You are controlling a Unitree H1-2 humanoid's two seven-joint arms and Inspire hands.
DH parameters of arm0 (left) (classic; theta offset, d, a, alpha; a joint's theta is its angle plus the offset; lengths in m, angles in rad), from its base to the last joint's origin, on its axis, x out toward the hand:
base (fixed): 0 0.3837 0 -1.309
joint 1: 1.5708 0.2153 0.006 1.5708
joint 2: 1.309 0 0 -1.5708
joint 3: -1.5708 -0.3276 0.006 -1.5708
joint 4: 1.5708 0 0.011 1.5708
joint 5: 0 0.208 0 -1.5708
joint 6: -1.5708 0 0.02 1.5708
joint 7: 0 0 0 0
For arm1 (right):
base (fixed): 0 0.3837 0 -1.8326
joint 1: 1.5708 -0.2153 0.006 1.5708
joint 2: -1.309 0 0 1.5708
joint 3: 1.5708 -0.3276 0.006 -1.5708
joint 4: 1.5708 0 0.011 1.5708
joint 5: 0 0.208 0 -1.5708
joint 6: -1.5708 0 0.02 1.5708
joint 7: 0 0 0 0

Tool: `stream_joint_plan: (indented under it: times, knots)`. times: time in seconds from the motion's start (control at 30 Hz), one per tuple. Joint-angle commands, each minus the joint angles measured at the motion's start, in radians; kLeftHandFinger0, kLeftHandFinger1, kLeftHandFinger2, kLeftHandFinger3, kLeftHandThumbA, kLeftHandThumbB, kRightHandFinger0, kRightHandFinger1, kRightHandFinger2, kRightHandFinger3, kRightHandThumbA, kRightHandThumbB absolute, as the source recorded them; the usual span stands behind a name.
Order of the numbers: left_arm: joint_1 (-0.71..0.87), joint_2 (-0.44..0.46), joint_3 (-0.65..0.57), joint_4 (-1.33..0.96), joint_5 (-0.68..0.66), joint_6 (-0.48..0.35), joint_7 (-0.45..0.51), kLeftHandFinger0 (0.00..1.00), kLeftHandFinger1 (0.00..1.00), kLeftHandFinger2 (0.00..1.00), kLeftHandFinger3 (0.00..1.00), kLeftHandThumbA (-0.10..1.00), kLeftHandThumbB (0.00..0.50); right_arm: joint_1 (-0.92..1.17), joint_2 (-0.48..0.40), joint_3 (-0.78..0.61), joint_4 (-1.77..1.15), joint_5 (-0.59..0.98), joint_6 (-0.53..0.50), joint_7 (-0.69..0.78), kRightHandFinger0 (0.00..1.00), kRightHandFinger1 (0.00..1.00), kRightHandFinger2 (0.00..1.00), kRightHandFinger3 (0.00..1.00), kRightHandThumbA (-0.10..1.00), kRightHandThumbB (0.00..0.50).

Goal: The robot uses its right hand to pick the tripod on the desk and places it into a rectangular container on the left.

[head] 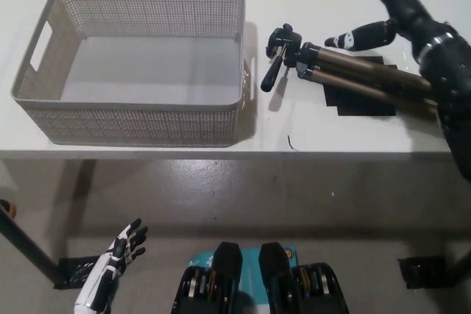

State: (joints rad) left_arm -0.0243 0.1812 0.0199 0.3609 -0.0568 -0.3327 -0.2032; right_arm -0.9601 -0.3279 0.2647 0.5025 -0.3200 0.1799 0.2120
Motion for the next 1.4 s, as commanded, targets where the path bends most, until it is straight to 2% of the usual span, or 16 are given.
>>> stream_joint_plan:
  times: [0.0, 0.3, 0.4, 0.6, 0.63, 0.87, 0.93, 1.0, 1.03, 1.07, 1.13, 1.17, 1.2, 1.23, 1.3, 1.37]
  knots:
    - [0.015, 0.015, -0.013, -0.03, 0.028, -0.095, 0.0, 1.0, 1.0, 1.0, 1.0, 1.0, 0.5, -0.366, 0.046, 0.084, 0.552, -0.079, -0.005, 0.053, 1.0, 1.0, 1.0, 1.0, 1.0, 0.436]
    - [0.037, 0.014, -0.023, -0.036, 0.032, -0.092, 0.0, 1.0, 1.0, 1.0, 1.0, 1.0, 0.5, -0.379, 0.076, 0.137, 0.832, -0.076, -0.103, 0.043, 1.0, 1.0, 1.0, 1.0, 1.0, 0.332]
    - [0.033, 0.016, -0.029, -0.027, 0.031, -0.099, -0.003, 1.0, 1.0, 1.0, 1.0, 1.0, 0.5, -0.353, 0.075, 0.161, 0.881, -0.081, -0.099, 0.037, 1.0, 1.0, 1.0, 1.0, 1.0, 0.4]
    - [0.043, 0.013, -0.037, -0.039, 0.01, -0.082, -0.019, 1.0, 1.0, 1.0, 1.0, 1.0, 0.5, -0.279, 0.082, 0.189, 0.936, -0.081, -0.066, 0.039, 1.0, 1.0, 1.0, 1.0, 0.98, 0.344]
    - [0.042, 0.014, -0.037, -0.039, 0.01, -0.081, -0.02, 1.0, 1.0, 1.0, 1.0, 1.0, 0.5, -0.266, 0.084, 0.224, 0.943, -0.113, -0.063, 0.058, 1.0, 1.0, 1.0, 1.0, 1.0, 0.393]
    - [0.021, 0.016, -0.04, -0.025, 0.013, -0.097, -0.024, 1.0, 1.0, 1.0, 1.0, 1.0, 0.5, -0.226, 0.117, 0.268, 0.951, -0.122, -0.038, 0.113, 1.0, 1.0, 1.0, 1.0, 1.0, 0.401]
    - [0.019, 0.015, -0.042, -0.03, 0.017, -0.09, -0.022, 1.0, 1.0, 1.0, 1.0, 1.0, 0.5, -0.23, 0.122, 0.268, 0.951, -0.122, -0.042, 0.133, 1.0, 1.0, 1.0, 1.0, 0.86, 0.384]
    - [0.019, 0.013, -0.04, -0.032, 0.022, -0.09, -0.016, 1.0, 1.0, 1.0, 1.0, 1.0, 0.5, -0.234, 0.132, 0.277, 0.953, -0.132, -0.031, 0.13, 0.03, 0.15, 0.39, 0.92, 0.35, 0.335]
    - [0.018, 0.013, -0.04, -0.031, 0.022, -0.091, -0.015, 1.0, 1.0, 1.0, 1.0, 1.0, 0.5, -0.233, 0.134, 0.281, 0.952, -0.138, -0.038, 0.115, 0.01, 0.19, 0.45, 0.67, 0.14, 0.306]
    - [0.016, 0.015, -0.039, -0.027, 0.023, -0.095, -0.016, 1.0, 1.0, 1.0, 1.0, 1.0, 0.5, -0.229, 0.137, 0.303, 0.947, -0.165, -0.068, 0.046, 0.21, 0.48, 0.69, 0.58, -0.03, 0.193]
    - [0.012, 0.014, -0.036, -0.025, 0.012, -0.092, -0.019, 1.0, 1.0, 1.0, 1.0, 1.0, 0.5, -0.234, 0.139, 0.271, 0.942, -0.137, -0.067, -0.017, 0.84, 0.96, 0.92, 0.79, -0.1, 0.099]
    - [0.01, 0.015, -0.035, -0.024, 0.012, -0.091, -0.019, 1.0, 1.0, 1.0, 1.0, 1.0, 0.5, -0.236, 0.14, 0.27, 0.943, -0.137, -0.067, -0.018, 0.84, 0.9, 0.87, 0.8, -0.1, 0.094]
    - [0.01, 0.016, -0.034, -0.027, 0.007, -0.088, -0.021, 1.0, 1.0, 1.0, 1.0, 1.0, 0.5, -0.241, 0.139, 0.26, 0.942, -0.13, -0.068, -0.031, 0.49, 0.58, 0.65, 0.99, -0.1, 0.11]
    - [0.009, 0.014, -0.034, -0.026, 0.005, -0.089, -0.022, 1.0, 1.0, 1.0, 1.0, 1.0, 0.5, -0.246, 0.136, 0.263, 0.942, -0.135, -0.068, -0.036, 0.3, 0.43, 0.54, 1.0, -0.1, 0.137]
    - [0.006, 0.013, -0.035, -0.021, 0.002, -0.093, -0.025, 1.0, 1.0, 1.0, 1.0, 1.0, 0.5, -0.251, 0.132, 0.258, 0.942, -0.134, -0.064, -0.043, 0.11, 0.35, 0.44, 0.97, -0.1, 0.157]
    - [0.002, 0.013, -0.035, -0.016, 0.005, -0.099, -0.023, 1.0, 1.0, 1.0, 1.0, 1.0, 0.5, -0.255, 0.124, 0.248, 0.942, -0.127, -0.066, -0.044, 0.2, 0.57, 0.59, 0.8, -0.1, 0.153]
